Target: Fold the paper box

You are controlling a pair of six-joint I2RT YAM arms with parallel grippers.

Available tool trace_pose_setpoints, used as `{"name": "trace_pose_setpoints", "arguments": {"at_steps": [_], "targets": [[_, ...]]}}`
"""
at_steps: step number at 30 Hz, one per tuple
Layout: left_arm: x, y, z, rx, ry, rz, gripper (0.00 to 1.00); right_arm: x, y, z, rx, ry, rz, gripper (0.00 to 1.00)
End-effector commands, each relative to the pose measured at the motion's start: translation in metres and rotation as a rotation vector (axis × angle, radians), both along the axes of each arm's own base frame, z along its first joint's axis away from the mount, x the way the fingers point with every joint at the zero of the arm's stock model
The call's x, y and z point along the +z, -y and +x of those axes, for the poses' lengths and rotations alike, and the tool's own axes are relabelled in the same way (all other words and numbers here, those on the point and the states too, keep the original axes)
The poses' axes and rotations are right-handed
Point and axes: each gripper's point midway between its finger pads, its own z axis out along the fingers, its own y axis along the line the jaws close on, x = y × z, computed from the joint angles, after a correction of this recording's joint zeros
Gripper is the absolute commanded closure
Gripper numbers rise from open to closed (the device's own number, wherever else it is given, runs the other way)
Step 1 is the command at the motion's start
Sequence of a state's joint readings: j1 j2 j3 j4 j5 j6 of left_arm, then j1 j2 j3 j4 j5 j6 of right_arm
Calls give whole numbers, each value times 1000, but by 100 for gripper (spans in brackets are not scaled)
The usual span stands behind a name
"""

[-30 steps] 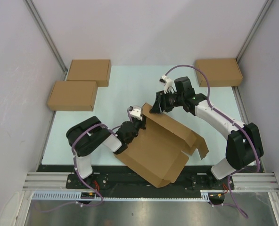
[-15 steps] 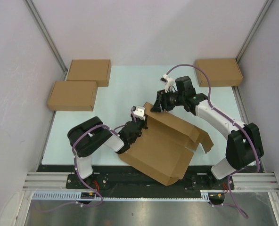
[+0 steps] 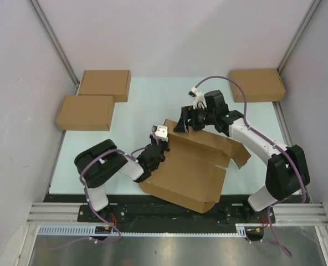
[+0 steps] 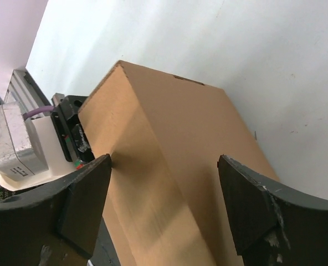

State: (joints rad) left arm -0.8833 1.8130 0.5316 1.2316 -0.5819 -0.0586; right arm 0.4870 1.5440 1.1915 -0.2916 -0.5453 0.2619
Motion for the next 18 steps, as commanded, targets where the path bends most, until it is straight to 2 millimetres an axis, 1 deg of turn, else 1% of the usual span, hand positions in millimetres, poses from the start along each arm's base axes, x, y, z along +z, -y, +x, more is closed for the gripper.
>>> {"name": "trace_pose_setpoints", "arguments": {"at_steps": [1, 6, 8, 9, 10, 11, 12, 13, 14, 15, 16, 17, 18], "targets": [[39, -22, 3, 96, 98, -65, 100, 33, 3, 11, -70, 91, 29, 16], [36, -32, 0, 124, 91, -52, 100, 53, 8, 23, -128, 155, 43, 14], [34, -37, 0, 148, 82, -48, 100, 66, 8, 29, -148, 182, 59, 11], [31, -39, -1, 157, 76, -43, 100, 71, 10, 34, -172, 197, 56, 7], [29, -42, -1, 175, 64, -40, 100, 78, 14, 38, -192, 214, 57, 7], [27, -45, -1, 188, 55, -38, 100, 89, 17, 42, -209, 239, 65, 7], [26, -48, -1, 201, 49, -37, 100, 95, 23, 49, -246, 261, 60, 6], [20, -50, -1, 214, 25, -17, 100, 106, 29, 50, -268, 286, 63, 6], [18, -54, -1, 240, 15, -8, 100, 115, 33, 53, -292, 310, 61, 6], [17, -56, 0, 257, 7, -5, 100, 120, 42, 58, -346, 334, 44, 1], [8, -59, -1, 275, -25, 11, 100, 127, 50, 58, -381, 354, 38, 0], [7, -64, -1, 304, -39, 11, 100, 130, 56, 58, -413, 364, 25, 0], [6, -64, 0, 317, -52, 3, 100, 132, 68, 63, -485, 379, -4, 0]]}}
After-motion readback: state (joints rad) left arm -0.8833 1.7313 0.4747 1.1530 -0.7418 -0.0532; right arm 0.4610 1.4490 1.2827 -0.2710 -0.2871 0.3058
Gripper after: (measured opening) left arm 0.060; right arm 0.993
